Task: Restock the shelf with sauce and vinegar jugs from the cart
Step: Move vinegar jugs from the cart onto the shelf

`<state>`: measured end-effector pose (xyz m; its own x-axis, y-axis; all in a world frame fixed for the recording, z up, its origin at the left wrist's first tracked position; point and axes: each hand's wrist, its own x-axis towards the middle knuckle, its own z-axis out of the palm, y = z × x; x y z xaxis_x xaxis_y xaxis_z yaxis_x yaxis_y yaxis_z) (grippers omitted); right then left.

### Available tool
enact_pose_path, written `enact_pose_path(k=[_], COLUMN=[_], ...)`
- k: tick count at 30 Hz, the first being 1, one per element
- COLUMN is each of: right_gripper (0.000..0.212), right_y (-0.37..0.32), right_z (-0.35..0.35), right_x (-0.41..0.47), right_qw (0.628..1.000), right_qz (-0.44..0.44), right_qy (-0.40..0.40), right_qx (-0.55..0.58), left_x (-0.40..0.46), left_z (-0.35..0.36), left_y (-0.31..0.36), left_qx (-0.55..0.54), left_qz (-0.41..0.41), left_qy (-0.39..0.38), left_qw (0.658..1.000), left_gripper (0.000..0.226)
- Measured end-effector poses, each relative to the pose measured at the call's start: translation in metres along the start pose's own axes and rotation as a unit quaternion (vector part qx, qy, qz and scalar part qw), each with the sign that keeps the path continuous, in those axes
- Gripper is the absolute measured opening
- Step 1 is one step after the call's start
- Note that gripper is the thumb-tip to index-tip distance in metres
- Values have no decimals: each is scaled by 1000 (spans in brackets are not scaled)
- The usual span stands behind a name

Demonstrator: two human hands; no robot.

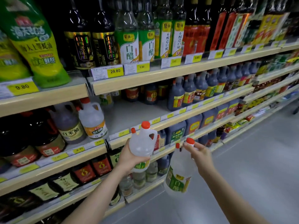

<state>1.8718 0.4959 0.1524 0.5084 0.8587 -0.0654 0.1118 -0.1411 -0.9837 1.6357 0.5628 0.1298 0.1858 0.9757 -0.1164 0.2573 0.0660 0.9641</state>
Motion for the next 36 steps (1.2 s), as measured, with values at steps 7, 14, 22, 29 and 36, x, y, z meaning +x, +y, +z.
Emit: enact_pose_path(k=[7, 14, 22, 29, 36], right_gripper=[36, 22, 15, 14, 13], right_y=[-18, -9, -4, -4, -20], right_z=[-20, 3, 53, 78, 82], right_x=[58, 103, 110, 123, 122], right_qw=[992, 990, 988, 981, 971], right_qz=[-42, -54, -77, -86, -81], right_qy=[-112, -128, -134, -167, -220], right_qx=[-33, -19, 30, 48, 48], left_x=[43, 103, 150, 166, 150], left_z=[23, -11, -45, -48, -50], left_y=[43, 57, 18, 25, 28], left_qx=[-17, 24, 22, -13, 13], left_qz=[68, 115, 59, 50, 32], left_qy=[132, 213, 223, 177, 164], left_qw=[989, 970, 973, 983, 986], left_gripper=[69, 78, 83, 65, 77])
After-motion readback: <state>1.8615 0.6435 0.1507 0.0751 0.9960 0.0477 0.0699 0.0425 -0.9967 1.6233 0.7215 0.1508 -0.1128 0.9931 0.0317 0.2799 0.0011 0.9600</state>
